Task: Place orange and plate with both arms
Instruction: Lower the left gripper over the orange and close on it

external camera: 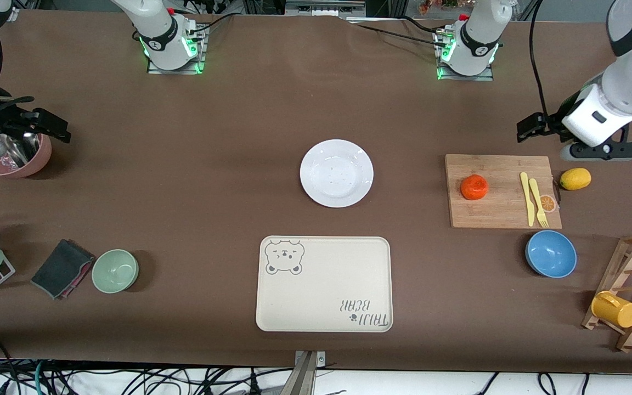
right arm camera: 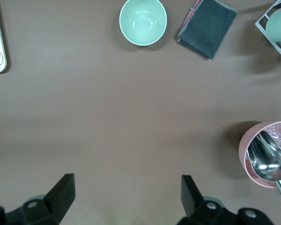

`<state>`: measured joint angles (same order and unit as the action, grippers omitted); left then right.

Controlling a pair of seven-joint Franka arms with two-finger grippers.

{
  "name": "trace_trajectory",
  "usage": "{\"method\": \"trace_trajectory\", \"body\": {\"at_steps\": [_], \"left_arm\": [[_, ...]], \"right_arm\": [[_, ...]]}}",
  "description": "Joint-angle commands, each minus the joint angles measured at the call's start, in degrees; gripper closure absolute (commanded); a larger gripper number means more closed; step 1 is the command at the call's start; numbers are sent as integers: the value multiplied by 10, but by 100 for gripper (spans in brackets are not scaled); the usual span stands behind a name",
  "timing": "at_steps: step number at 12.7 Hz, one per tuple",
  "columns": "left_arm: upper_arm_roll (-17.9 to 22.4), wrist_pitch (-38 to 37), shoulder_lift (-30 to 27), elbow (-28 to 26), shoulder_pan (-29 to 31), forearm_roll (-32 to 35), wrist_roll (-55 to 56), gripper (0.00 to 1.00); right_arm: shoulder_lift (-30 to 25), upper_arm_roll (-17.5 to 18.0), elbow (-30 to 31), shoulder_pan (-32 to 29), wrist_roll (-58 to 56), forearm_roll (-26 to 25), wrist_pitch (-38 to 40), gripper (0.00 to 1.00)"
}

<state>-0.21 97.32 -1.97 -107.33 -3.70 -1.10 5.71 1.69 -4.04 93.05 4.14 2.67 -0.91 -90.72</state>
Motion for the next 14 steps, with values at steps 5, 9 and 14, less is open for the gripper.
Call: {"method": "trace_trajectory", "body": {"at_steps": [5, 9, 14], "left_arm": [[-1, 171, 35, -119, -2, 8, -8, 0], [2, 294, 107, -157, -2, 7, -5, 0], [3, 387, 171, -186, -3, 6, 2, 0]], "right_arm": [[-4, -1, -1, 0, 4, 7, 6, 0], [-4, -1, -1, 0, 4, 7, 6, 0], [-4, -1, -1, 1, 4, 7, 6, 0]]}}
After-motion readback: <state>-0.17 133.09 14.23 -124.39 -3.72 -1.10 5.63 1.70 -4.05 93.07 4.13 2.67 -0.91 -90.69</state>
